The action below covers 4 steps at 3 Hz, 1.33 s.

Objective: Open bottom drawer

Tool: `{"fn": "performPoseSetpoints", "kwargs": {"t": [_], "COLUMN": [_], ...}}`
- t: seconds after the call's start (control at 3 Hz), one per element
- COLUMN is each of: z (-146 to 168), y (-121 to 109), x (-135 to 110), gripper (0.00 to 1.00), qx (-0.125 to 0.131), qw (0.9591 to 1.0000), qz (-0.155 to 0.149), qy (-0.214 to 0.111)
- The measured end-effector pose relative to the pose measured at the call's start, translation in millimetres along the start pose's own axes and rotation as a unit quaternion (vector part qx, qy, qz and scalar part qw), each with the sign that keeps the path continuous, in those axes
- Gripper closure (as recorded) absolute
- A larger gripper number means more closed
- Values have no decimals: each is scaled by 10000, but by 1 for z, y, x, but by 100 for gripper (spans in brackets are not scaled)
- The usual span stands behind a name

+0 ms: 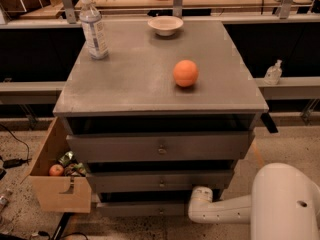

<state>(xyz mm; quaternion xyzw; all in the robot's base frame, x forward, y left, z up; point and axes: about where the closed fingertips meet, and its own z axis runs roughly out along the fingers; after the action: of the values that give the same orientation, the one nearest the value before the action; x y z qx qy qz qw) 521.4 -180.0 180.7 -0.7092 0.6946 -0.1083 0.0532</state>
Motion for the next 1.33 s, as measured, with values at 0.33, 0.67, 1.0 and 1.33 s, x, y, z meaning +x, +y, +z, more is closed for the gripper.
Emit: {"fn": "performPoseSetpoints", "kwargs": {"t": [0.33,0.67,1.0,1.33], "z": [0,0,-6,-15], "y": [0,0,-2,1], "x": [0,0,1,6], "gripper": [15,0,0,18], "qx": [0,-2,42,82], "qw": [10000,10000,10000,9999], "qz": [0,0,-50,-59], "qy": [0,0,46,135]}}
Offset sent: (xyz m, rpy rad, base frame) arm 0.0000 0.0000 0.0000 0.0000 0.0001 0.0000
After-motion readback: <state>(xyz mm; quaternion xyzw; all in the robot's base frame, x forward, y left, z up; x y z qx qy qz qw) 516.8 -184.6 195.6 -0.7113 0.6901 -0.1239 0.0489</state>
